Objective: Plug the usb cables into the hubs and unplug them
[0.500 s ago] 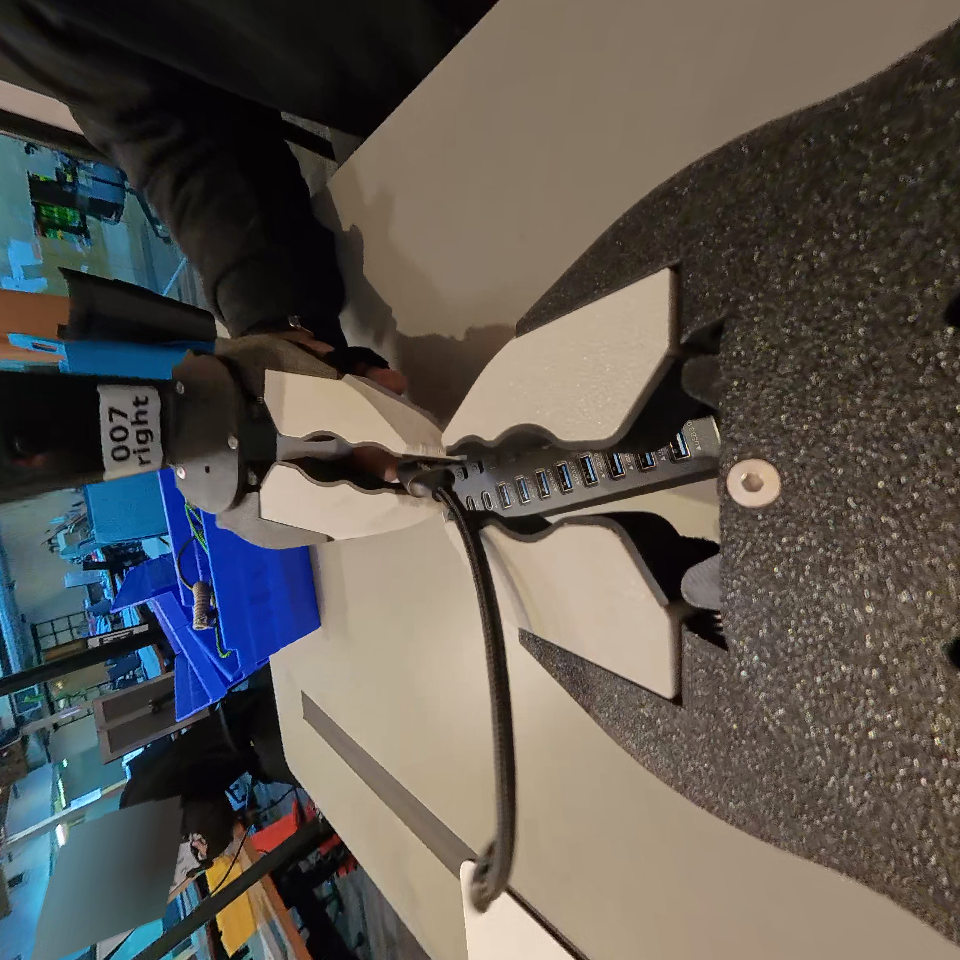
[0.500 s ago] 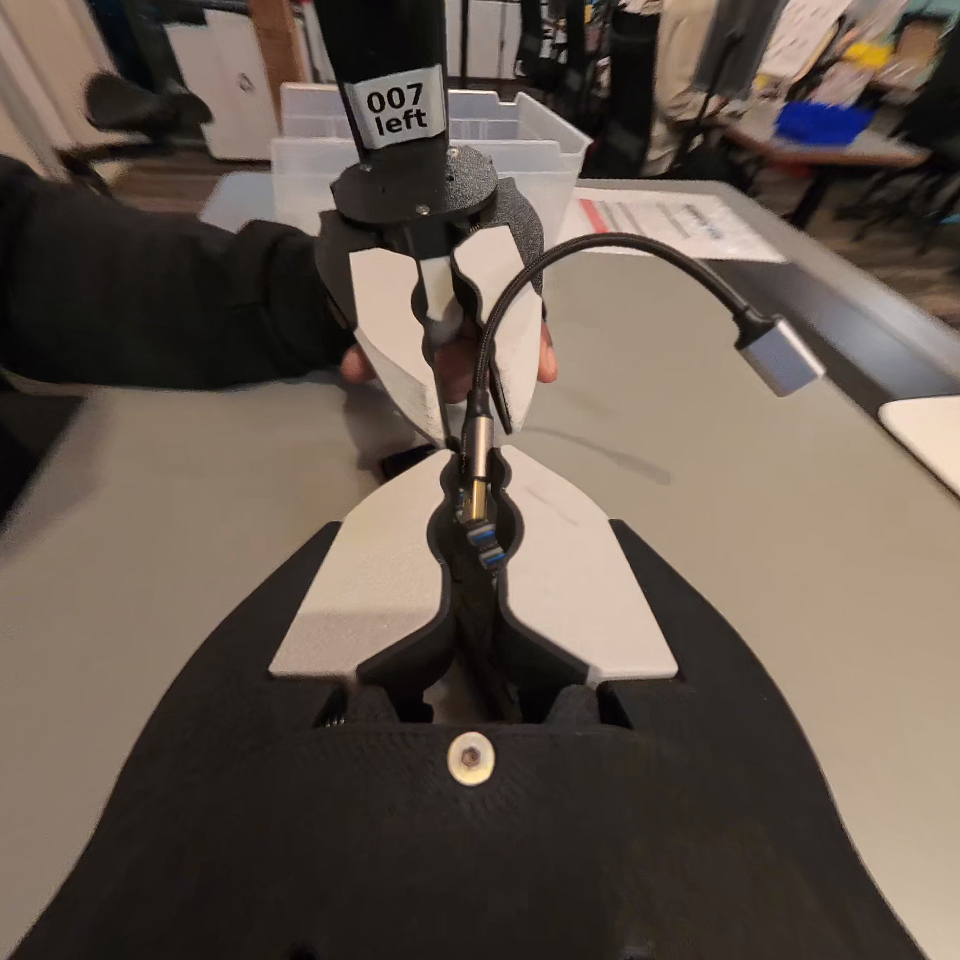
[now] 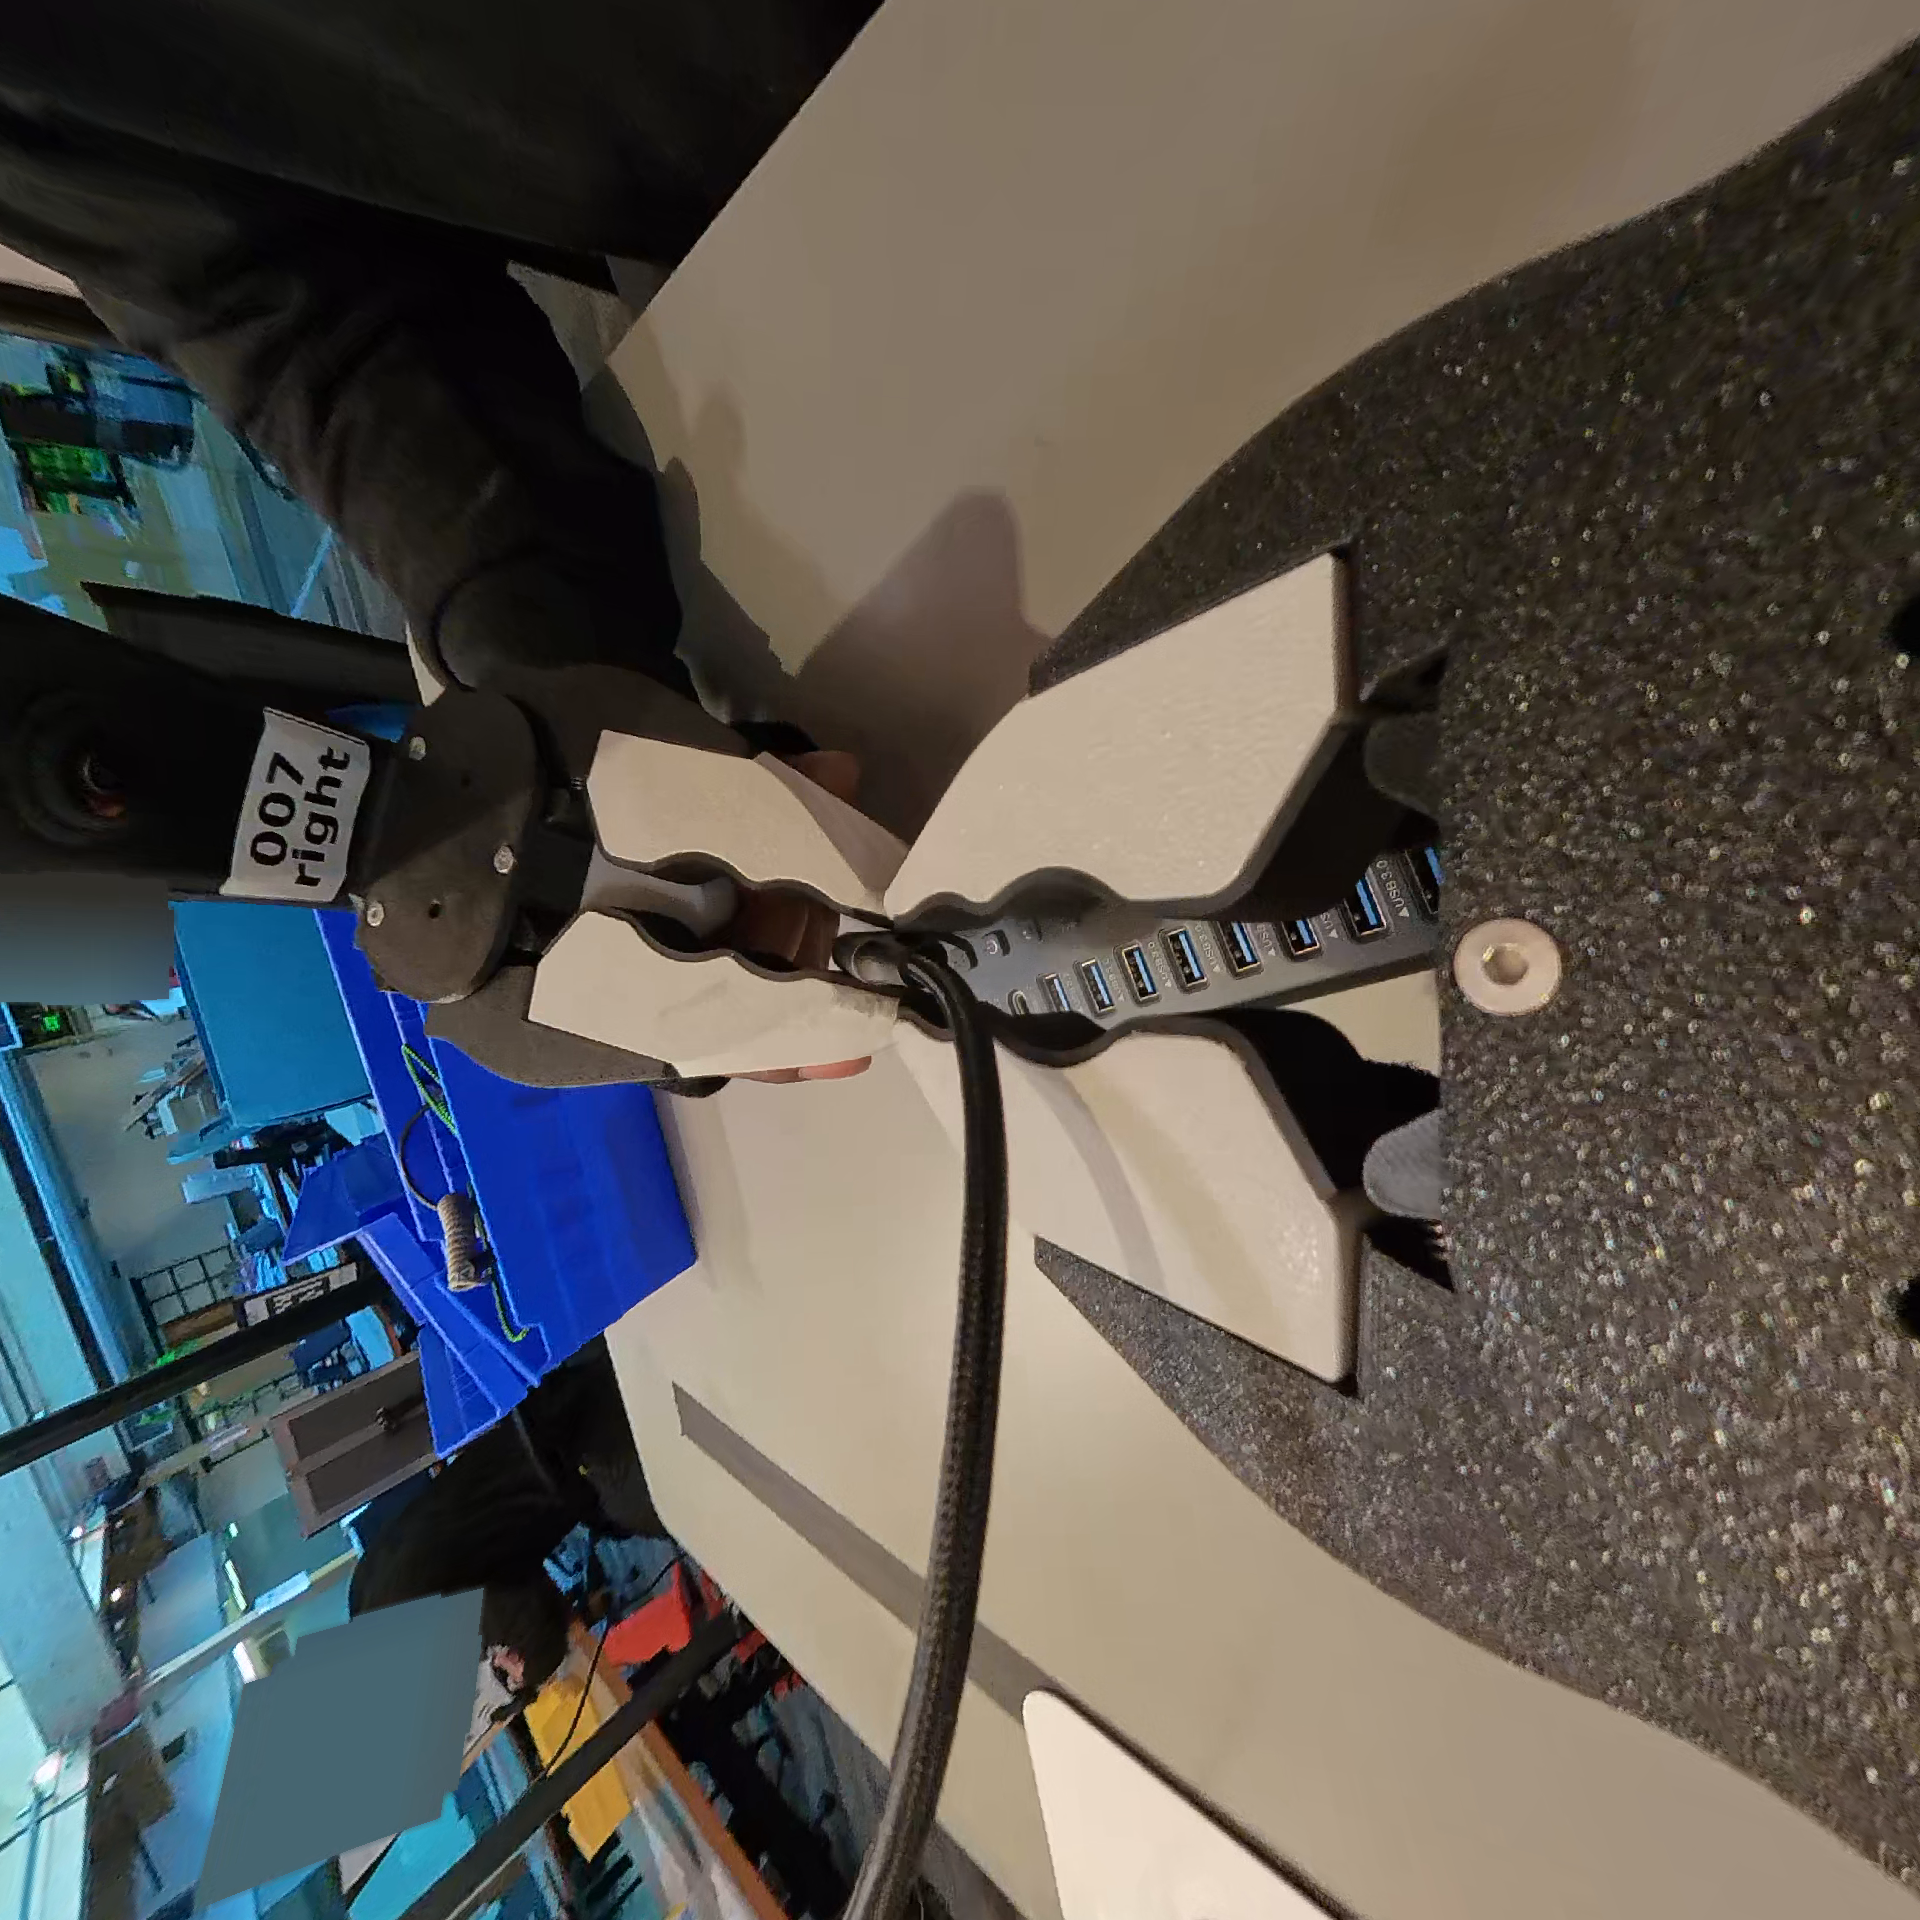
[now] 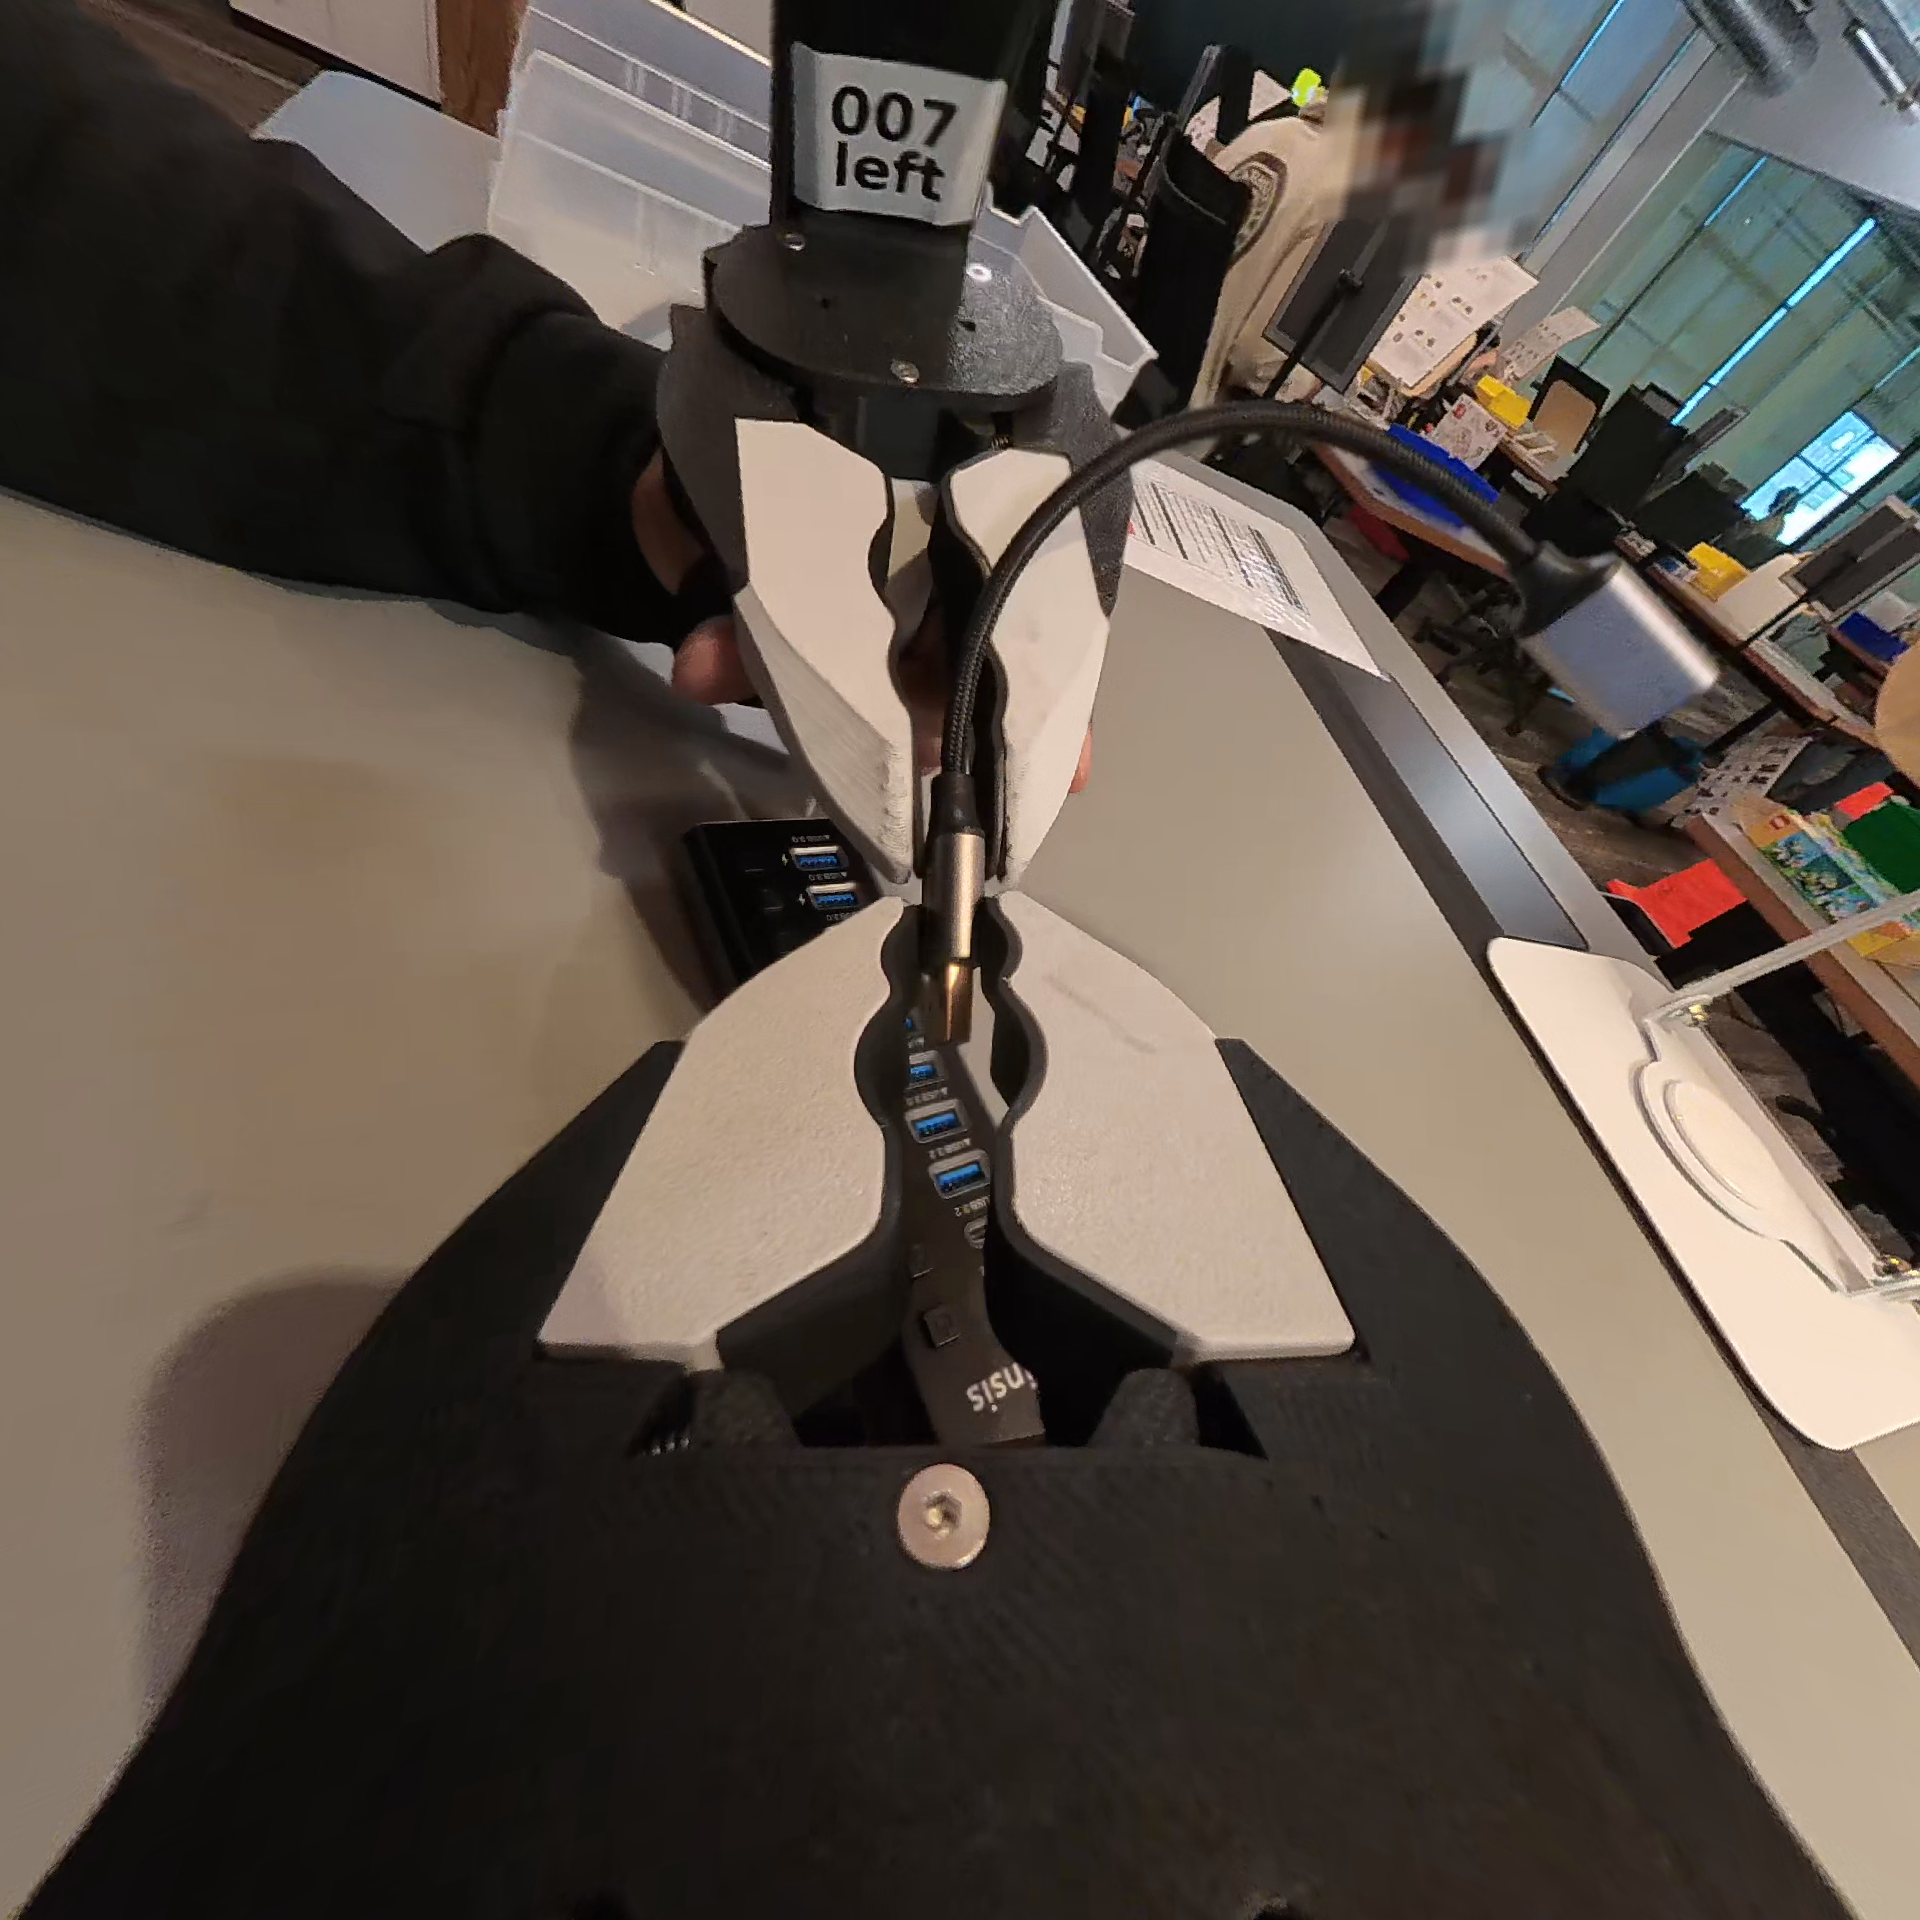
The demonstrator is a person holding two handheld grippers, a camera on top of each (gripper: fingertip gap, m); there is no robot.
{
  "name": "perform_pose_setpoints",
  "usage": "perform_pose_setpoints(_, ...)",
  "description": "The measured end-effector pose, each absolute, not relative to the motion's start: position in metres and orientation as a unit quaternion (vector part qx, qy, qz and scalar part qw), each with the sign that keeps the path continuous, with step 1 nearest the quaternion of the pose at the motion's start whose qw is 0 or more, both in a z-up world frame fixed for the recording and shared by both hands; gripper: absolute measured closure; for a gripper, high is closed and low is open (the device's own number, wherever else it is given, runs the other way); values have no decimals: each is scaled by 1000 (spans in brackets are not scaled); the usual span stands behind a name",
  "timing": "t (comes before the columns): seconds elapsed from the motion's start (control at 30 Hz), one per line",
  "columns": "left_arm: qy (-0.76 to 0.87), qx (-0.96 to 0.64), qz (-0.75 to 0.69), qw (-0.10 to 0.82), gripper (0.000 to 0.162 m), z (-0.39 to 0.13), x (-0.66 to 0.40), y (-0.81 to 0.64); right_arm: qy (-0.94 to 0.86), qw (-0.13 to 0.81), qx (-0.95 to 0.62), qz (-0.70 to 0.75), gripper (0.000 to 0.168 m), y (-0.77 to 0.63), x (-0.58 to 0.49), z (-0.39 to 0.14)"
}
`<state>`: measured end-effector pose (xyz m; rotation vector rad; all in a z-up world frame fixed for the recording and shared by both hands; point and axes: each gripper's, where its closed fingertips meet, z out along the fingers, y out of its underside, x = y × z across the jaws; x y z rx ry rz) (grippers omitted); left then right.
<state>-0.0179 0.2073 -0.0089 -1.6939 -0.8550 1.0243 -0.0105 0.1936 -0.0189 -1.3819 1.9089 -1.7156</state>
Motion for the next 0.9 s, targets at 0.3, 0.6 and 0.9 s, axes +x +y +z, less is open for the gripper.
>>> perform_pose_setpoints(0.3,-335,-703,459,427,149,-8,-21,206,654,96,-470,-585,159,193,-11,-21)
perform_pose_setpoints(0.6,-321,-726,456,402,155,-10,-17,207,659,76,-502,-554,150,196,-24,-29)
perform_pose_setpoints(0.9,-332,-747,382,430,155,-30,-6,180,774,239,-445,-382,79,196,-88,-78)
